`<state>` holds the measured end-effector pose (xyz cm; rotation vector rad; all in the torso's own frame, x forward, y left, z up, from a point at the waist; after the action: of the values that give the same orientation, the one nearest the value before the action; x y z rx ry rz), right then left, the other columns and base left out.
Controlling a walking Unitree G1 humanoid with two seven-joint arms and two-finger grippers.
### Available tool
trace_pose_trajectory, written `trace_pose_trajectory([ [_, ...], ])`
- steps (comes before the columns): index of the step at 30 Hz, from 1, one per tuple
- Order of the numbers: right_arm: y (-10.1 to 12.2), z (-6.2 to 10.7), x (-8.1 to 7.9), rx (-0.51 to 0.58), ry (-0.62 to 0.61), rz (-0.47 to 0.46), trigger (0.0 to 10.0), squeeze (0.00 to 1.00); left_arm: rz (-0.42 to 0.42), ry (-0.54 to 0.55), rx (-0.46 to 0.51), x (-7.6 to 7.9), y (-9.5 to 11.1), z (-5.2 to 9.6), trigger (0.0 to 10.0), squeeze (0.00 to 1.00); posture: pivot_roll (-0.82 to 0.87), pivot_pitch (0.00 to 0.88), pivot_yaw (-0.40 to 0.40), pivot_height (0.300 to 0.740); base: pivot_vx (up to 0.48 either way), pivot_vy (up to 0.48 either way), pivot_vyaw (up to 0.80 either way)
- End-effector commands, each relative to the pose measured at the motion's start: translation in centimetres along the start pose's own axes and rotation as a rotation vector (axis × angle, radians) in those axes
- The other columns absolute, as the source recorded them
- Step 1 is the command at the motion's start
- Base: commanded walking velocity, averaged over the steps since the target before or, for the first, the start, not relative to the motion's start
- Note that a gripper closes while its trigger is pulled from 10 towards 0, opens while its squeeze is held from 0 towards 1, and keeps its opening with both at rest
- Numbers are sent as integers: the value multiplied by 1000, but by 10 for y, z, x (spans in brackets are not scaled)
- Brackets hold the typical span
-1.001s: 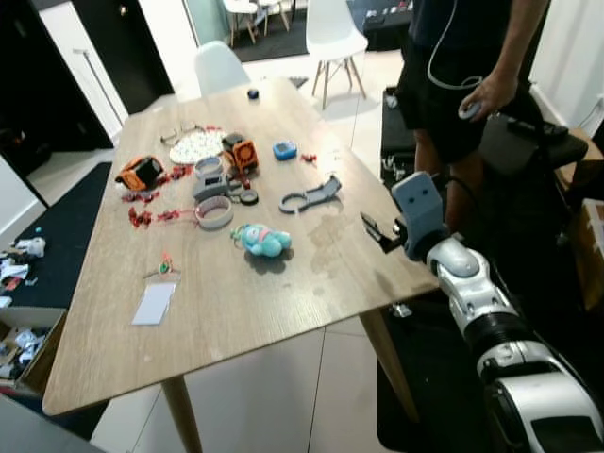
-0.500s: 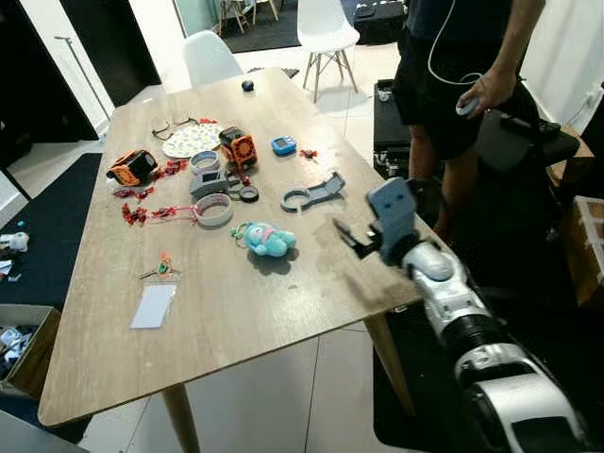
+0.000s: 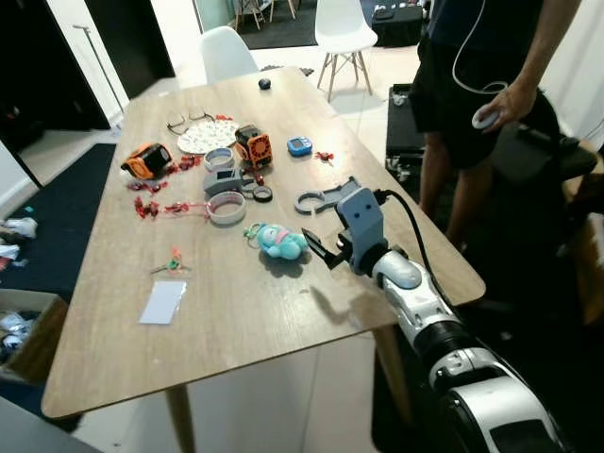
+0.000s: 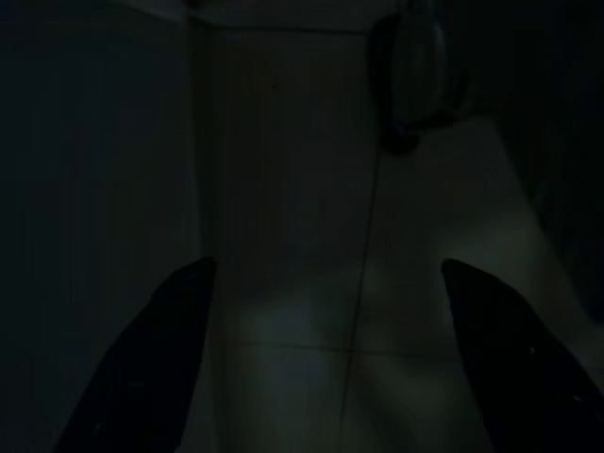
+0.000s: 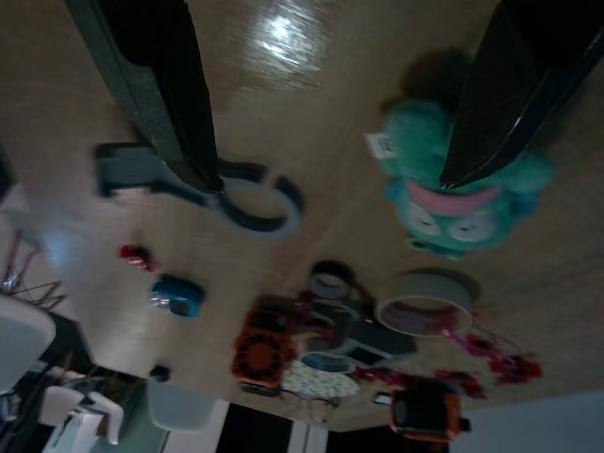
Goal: Hang keys on a hook
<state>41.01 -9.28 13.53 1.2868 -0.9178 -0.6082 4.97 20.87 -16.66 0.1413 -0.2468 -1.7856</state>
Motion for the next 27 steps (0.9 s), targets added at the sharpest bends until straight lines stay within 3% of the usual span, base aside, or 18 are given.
trace_pose_trajectory([
  [1,-1,-2,-3,-17,31,11,10000,0,30,10,5,-2,0,0,10000,0,-112,0,-11,740,0,0,0],
  [13,7,-3,5,3,12,20,10000,0,52,13,4,-1,-1,0,10000,0,-106,0,4,740,0,0,0],
  [20,11,-5,-2,19,44,12,10000,0,38,23,8,-4,1,1,10000,0,-108,0,26,740,0,0,0],
  [22,10,-6,-11,26,86,10,10000,0,35,26,9,-5,1,1,10000,0,-108,0,37,740,0,0,800],
  [27,10,-5,-17,32,108,10,10000,0,30,25,9,-6,2,1,10000,0,-108,0,42,740,0,0,800],
])
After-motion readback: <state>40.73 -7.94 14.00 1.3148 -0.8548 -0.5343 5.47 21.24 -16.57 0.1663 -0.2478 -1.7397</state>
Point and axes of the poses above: a point about 5 cm out from each wrist's last joint towards the gripper, its own z axis pointing back from the gripper into the wrist, its own y axis along the axis of the wrist's last joint, x = y × z, the point moved 5 cm from there along -z, pointing out of the wrist towards the gripper, and after that the axes turned 4 degrees about -z, right-handed, at the moved point
